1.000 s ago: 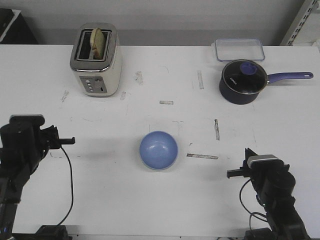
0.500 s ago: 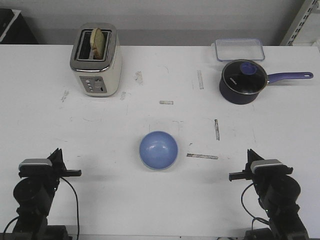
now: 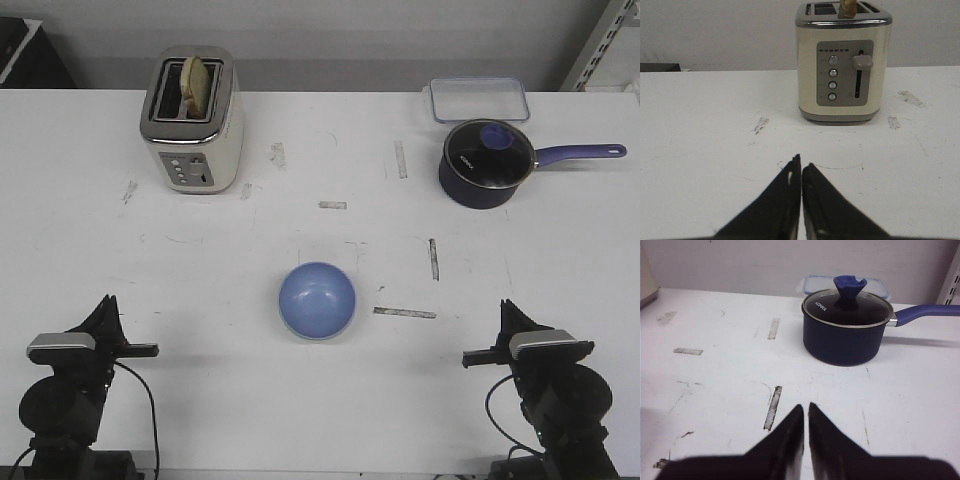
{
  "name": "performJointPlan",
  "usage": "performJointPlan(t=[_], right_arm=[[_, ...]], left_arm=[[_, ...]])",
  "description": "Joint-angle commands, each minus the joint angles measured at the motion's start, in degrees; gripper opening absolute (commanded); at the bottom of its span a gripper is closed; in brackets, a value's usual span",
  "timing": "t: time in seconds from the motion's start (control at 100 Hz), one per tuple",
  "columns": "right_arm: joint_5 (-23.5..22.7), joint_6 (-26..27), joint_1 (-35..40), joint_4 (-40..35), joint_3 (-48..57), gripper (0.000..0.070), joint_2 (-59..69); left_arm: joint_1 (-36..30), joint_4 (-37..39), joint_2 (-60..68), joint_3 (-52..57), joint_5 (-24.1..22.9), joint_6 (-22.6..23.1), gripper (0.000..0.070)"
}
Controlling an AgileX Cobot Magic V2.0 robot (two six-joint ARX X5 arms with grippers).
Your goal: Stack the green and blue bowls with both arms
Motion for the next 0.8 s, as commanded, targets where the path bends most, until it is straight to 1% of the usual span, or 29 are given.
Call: performJointPlan(t=[0.0, 0.66, 0.79], right_arm=[[0.04, -0.11, 0.07, 0.57, 0.28, 0.0006, -0.02], [0.02, -0.11, 0.07, 0.59, 0.28, 0.0006, -0.02], [0.02, -0.09, 0.07, 0.59, 0.28, 0.0006, -0.02]], left_arm=[[0.09, 0.74, -0.09, 0.33, -0.09, -0.52, 0.0002], [0.09, 0.72, -0.11, 0.28, -0.09, -0.52, 0.0002], [0.04, 0.44, -2.62, -1.09, -0.11, -0.52, 0.0001]])
